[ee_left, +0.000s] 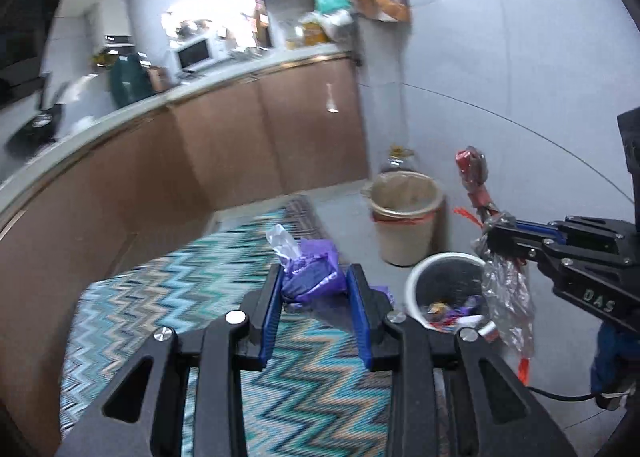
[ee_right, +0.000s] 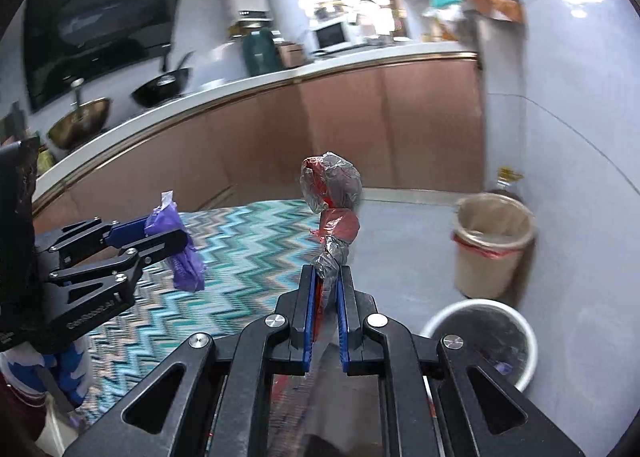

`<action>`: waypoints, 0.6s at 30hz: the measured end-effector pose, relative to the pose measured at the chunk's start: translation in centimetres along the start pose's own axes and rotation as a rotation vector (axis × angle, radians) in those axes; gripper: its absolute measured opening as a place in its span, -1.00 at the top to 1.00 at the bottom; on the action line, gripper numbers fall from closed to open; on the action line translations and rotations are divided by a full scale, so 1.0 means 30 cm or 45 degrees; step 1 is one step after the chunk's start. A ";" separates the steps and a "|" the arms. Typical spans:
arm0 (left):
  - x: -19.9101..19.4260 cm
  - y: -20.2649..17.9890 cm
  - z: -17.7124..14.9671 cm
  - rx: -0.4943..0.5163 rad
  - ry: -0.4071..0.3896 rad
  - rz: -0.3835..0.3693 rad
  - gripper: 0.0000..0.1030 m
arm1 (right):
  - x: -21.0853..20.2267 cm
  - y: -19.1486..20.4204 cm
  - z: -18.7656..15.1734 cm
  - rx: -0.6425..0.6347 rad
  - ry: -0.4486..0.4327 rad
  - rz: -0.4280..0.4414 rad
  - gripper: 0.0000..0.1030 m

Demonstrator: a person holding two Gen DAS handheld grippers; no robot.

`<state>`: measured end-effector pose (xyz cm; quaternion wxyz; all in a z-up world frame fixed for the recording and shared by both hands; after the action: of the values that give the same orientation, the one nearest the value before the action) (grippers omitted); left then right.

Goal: Collect trash
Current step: 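Carry the purple bag and plastic wrapper over the white bin and open both tools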

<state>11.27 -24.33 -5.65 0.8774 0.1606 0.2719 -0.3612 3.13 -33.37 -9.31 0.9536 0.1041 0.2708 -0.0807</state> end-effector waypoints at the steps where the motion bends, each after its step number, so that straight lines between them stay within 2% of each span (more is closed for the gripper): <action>1: 0.034 -0.026 0.014 -0.001 0.017 -0.028 0.42 | 0.007 -0.033 -0.003 0.013 0.007 -0.020 0.81; 8: 0.339 -0.172 0.121 -0.088 0.150 -0.228 0.42 | 0.114 -0.306 -0.018 0.105 0.078 -0.195 0.80; 12: 0.492 -0.235 0.116 -0.133 0.238 -0.291 0.41 | 0.217 -0.435 -0.053 0.150 0.145 -0.276 0.79; 18: 0.694 -0.314 0.081 -0.183 0.361 -0.352 0.39 | 0.376 -0.548 -0.120 0.173 0.253 -0.351 0.73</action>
<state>17.67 -43.36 -16.86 0.7817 0.1080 0.4371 -0.4315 7.36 -49.46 -20.88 0.8929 0.1376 0.3692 -0.2181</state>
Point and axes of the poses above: each gripper's, at about its wrist camera, not at the fingertips, and x roughly the way its jaws point, y to its left, z to its top, the point moved 4 cm from there along x, roughly the way its jaws point, and after that the axes turned 9 degrees about -z, right-handed, at the moved point
